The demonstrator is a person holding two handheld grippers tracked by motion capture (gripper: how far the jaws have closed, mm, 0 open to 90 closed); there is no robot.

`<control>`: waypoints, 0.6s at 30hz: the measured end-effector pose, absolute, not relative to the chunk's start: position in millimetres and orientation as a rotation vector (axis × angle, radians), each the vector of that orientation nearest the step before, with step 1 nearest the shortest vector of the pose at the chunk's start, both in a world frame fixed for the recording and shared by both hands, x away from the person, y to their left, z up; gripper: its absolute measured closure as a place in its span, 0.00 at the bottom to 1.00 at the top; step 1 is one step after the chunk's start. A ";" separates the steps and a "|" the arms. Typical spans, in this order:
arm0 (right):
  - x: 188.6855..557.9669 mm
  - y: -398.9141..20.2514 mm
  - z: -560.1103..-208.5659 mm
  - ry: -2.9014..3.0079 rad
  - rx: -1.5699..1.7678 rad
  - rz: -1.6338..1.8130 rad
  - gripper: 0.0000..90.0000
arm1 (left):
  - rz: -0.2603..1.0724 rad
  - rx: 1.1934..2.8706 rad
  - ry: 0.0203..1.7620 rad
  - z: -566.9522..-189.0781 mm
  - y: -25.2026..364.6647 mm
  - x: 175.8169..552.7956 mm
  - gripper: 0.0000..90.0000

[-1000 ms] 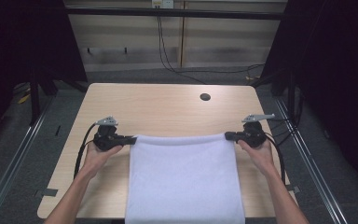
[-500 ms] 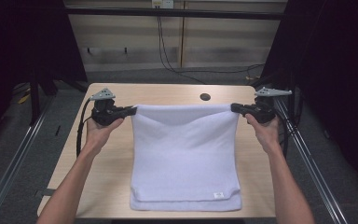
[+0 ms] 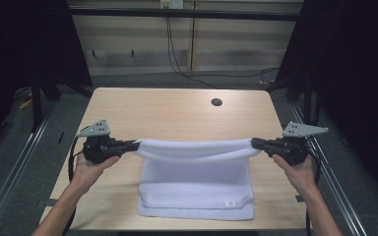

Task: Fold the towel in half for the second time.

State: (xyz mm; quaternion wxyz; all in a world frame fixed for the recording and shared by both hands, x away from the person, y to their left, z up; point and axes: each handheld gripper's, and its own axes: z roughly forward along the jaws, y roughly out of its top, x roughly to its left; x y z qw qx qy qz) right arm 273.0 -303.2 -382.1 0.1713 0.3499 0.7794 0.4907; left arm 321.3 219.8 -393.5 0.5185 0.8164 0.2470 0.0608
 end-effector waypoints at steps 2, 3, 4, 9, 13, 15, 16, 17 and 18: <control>259.3 -301.5 -385.2 2.230 0.984 1.388 0.96 | 0.138 1.968 0.583 -397.7 219.5 311.9 0.96; 254.9 -301.1 -387.9 2.235 0.984 1.389 0.96 | 0.128 1.984 0.578 -405.3 220.7 303.1 0.96; 250.4 -301.2 -391.1 2.252 0.990 1.379 0.96 | 0.125 2.001 0.582 -410.5 221.3 298.7 0.96; 226.9 -300.7 -418.1 2.352 1.027 1.321 0.96 | 0.056 2.097 0.602 -441.3 221.7 278.8 0.96; 209.2 -293.3 -444.8 2.475 1.017 1.213 0.96 | 0.009 2.162 0.610 -463.7 219.4 266.3 0.96; 203.3 -291.6 -456.7 2.516 1.034 1.196 0.95 | -0.017 2.189 0.601 -471.3 218.0 260.7 0.96; 200.7 -291.2 -461.1 2.527 1.036 1.189 0.95 | -0.028 2.202 0.601 -473.6 217.5 257.7 0.95; 198.1 -291.1 -463.9 2.531 1.048 1.186 0.95 | -0.031 2.211 0.592 -475.0 217.6 255.0 0.95; 195.9 -291.3 -466.4 2.539 1.057 1.193 0.94 | -0.034 2.217 0.593 -476.1 218.1 252.4 0.95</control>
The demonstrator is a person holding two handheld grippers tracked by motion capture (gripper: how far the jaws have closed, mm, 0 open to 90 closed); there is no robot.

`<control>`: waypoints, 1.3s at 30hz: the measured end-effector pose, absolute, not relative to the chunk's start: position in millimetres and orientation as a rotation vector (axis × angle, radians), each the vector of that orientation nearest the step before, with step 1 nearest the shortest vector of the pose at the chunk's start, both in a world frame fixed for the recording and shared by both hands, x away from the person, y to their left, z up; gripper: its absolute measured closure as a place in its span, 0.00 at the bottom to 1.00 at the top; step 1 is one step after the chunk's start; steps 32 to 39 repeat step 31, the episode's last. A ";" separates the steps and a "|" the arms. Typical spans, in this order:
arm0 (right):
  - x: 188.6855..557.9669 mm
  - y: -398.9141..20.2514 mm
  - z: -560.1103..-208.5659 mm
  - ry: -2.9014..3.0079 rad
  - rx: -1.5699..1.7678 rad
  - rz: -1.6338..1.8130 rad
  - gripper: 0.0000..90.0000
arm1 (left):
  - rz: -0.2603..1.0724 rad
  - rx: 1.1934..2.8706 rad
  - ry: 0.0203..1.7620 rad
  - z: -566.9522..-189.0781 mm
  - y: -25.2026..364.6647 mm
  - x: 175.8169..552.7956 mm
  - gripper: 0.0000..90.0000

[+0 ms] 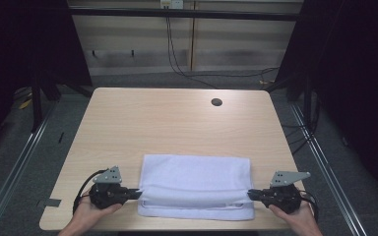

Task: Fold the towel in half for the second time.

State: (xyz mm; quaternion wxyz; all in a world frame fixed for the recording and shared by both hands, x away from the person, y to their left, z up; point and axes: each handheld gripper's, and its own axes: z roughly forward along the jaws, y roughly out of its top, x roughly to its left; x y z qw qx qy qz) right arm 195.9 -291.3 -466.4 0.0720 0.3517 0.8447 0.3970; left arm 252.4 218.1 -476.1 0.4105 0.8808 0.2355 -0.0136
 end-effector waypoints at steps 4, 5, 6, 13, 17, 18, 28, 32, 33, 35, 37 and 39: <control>186.5 -289.9 -473.9 2.586 1.064 1.136 0.89 | -0.069 2.274 0.590 -484.6 218.6 244.3 0.93; 184.9 -289.8 -476.1 2.604 1.059 1.119 0.88 | -0.079 2.284 0.592 -487.1 217.8 242.7 0.93; 183.6 -289.8 -479.1 2.631 1.060 1.115 0.87 | -0.093 2.300 0.590 -488.3 217.2 242.0 0.91; 175.5 -296.2 -477.2 2.585 1.094 1.183 0.75 | -0.130 2.272 0.603 -486.9 221.4 240.8 0.69; 174.6 -305.6 -469.2 2.416 1.146 1.285 0.64 | -0.044 2.112 0.673 -475.6 236.5 246.8 0.58; 177.3 -313.2 -464.0 2.286 1.180 1.336 0.59 | 0.012 2.047 0.718 -472.4 243.2 253.6 0.53; 189.8 -345.7 -473.1 2.013 1.385 1.397 0.42 | 0.178 1.912 1.021 -477.9 273.9 283.5 0.42; 188.1 -345.3 -475.8 2.015 1.386 1.331 0.38 | 0.150 1.880 1.037 -478.0 277.6 283.2 0.35; 188.1 -345.3 -475.8 2.015 1.386 1.331 0.38 | 0.150 1.880 1.037 -478.0 277.6 283.2 0.35; 188.1 -345.3 -475.8 2.015 1.386 1.331 0.38 | 0.150 1.880 1.037 -478.0 277.6 283.2 0.35; 188.1 -345.3 -475.8 2.015 1.386 1.331 0.38 | 0.150 1.880 1.037 -478.0 277.6 283.2 0.35; 188.1 -345.3 -475.8 2.015 1.386 1.331 0.38 | 0.150 1.880 1.037 -478.0 277.6 283.2 0.35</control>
